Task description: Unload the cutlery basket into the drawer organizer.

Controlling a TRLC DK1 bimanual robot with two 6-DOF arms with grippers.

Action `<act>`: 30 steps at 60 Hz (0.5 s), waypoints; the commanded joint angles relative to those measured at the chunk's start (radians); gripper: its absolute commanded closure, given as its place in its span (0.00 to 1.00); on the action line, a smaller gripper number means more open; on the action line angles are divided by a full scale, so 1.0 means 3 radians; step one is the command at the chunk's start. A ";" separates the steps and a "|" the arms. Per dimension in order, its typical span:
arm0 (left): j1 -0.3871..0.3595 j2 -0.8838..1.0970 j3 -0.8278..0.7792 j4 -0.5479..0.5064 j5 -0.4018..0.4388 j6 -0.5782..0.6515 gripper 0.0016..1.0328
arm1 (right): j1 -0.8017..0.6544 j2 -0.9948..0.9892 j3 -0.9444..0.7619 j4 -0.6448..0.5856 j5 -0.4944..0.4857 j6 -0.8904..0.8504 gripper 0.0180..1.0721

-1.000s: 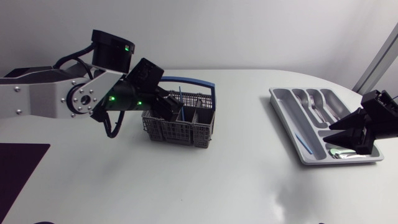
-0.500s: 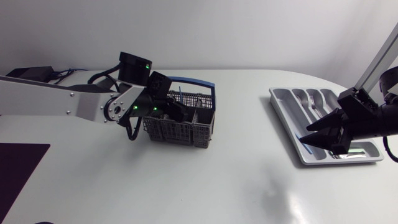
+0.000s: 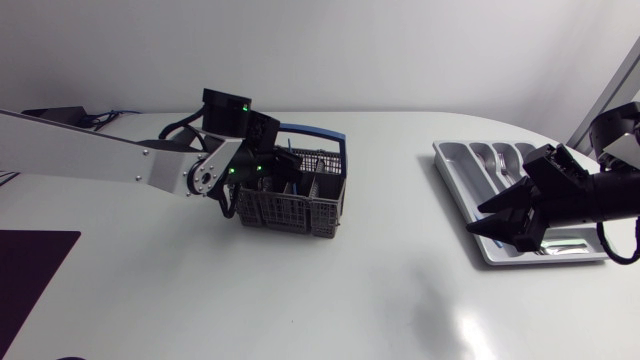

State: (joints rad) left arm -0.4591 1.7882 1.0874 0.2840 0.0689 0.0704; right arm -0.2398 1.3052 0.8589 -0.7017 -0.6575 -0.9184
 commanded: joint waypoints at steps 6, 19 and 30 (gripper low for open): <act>0.0032 -0.0050 -0.0168 0.0199 -0.0045 -0.0091 0.77 | 0.0053 -0.0015 -0.0132 0.0069 0.0018 0.0070 0.29; 0.0042 -0.0362 -0.0511 0.0362 -0.0071 -0.0066 0.91 | 0.0063 -0.0050 -0.0158 0.0074 0.0018 0.0065 0.29; 0.0037 -0.0474 -0.0633 0.0480 -0.0102 -0.0051 0.90 | 0.0083 -0.0117 -0.0250 0.0094 0.0024 0.0055 0.29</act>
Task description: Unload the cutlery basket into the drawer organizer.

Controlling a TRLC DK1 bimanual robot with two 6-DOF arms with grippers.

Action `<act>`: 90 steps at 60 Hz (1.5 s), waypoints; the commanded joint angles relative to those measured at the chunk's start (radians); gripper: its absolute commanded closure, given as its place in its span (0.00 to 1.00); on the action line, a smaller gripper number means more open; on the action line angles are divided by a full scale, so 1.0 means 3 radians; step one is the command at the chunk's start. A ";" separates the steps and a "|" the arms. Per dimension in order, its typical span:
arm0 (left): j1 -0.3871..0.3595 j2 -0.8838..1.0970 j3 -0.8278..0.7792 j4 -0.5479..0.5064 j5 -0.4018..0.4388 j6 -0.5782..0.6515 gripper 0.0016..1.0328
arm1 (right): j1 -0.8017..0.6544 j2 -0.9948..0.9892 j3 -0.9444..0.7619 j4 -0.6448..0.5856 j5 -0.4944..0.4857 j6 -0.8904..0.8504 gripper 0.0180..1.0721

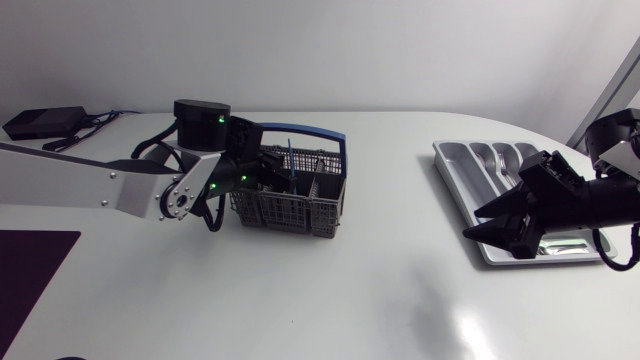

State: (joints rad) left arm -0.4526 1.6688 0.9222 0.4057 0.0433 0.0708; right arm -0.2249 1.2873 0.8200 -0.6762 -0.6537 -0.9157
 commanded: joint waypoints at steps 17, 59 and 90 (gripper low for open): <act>-0.0087 0.0093 0.0321 -0.0381 -0.0001 -0.0072 0.57 | 0.0044 -0.0154 -0.0212 0.0019 0.0036 0.0025 0.29; -0.0046 0.0573 0.1231 -0.1444 0.0249 -0.0364 0.48 | 0.0075 0.0009 -0.0264 0.0209 0.0067 0.0005 0.29; -0.0025 0.0072 0.0751 -0.1368 0.0244 -0.0364 0.48 | 0.0070 0.0147 -0.0284 0.0265 0.0067 -0.0062 0.29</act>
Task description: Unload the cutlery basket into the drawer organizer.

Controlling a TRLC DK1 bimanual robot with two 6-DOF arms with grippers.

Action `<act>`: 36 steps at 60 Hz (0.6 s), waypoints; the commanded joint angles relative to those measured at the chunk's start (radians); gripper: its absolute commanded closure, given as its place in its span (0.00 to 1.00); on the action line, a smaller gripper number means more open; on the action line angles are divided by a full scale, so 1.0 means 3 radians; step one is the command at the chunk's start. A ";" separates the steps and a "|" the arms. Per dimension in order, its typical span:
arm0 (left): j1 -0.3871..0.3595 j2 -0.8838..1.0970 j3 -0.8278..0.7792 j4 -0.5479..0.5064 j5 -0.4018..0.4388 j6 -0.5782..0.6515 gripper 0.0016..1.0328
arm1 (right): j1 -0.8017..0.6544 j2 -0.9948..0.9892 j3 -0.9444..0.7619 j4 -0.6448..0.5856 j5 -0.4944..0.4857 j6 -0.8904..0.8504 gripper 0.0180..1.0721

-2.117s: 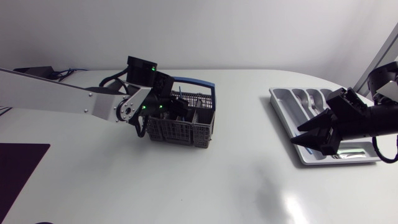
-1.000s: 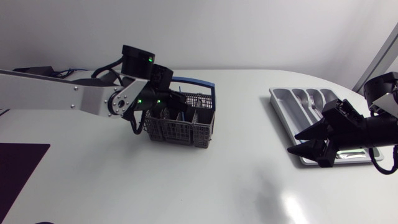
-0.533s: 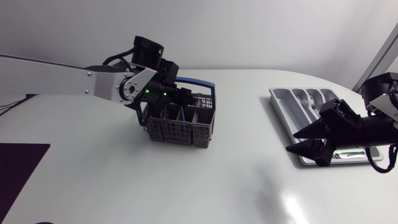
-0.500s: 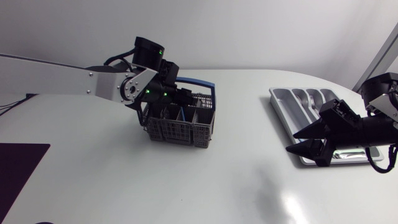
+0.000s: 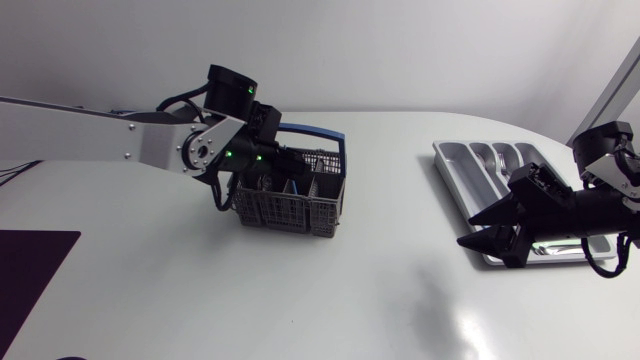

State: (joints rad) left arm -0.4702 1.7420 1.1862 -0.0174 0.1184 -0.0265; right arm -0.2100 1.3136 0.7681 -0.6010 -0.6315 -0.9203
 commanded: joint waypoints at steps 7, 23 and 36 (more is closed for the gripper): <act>0.0059 -0.0243 -0.0175 0.0043 -0.0011 -0.0039 0.48 | 0.0020 0.0060 -0.0116 0.0019 -0.0007 -0.0057 0.29; 0.0105 -0.0095 -0.0073 0.0048 -0.0022 -0.0055 0.48 | 0.0020 0.0044 -0.0126 0.0014 -0.0007 -0.0062 0.29; 0.0105 0.0074 0.0034 0.0068 -0.0042 -0.0055 0.48 | 0.0020 0.0044 -0.0147 0.0019 -0.0007 -0.0062 0.29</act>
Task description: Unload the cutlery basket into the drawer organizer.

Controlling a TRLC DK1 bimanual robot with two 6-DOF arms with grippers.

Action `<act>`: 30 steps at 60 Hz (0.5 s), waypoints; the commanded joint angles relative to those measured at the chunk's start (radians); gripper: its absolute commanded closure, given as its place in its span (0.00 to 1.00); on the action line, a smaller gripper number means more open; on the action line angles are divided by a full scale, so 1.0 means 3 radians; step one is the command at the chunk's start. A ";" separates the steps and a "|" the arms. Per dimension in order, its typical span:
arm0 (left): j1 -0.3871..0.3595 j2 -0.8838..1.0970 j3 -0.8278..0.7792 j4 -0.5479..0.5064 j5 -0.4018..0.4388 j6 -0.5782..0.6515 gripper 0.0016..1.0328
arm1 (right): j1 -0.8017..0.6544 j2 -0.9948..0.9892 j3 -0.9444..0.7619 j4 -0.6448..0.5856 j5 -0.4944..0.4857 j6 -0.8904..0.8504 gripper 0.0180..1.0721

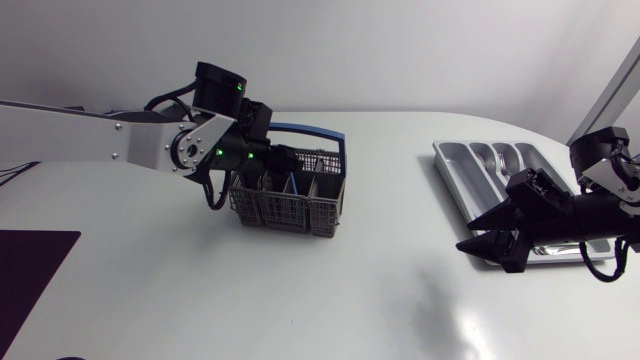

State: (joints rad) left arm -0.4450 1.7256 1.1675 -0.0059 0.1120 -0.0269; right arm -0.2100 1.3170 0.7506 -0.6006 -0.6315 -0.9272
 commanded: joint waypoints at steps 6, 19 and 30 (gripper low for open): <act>0.0031 0.0241 0.0153 0.0030 -0.0026 -0.0064 0.48 | 0.0020 0.0033 -0.0104 0.0034 -0.0007 -0.0039 0.29; 0.0057 0.0384 0.0281 0.0050 -0.0026 -0.0110 0.51 | 0.0020 0.0048 -0.0124 0.0049 -0.0007 -0.0044 0.29; 0.0057 0.0481 0.0363 0.0066 -0.0020 -0.0151 0.59 | 0.0020 0.0053 -0.0150 0.0054 -0.0007 -0.0064 0.29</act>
State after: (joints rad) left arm -0.4328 1.8374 1.2442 0.0021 0.1036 -0.0444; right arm -0.2100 1.3170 0.7307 -0.5934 -0.6315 -0.9276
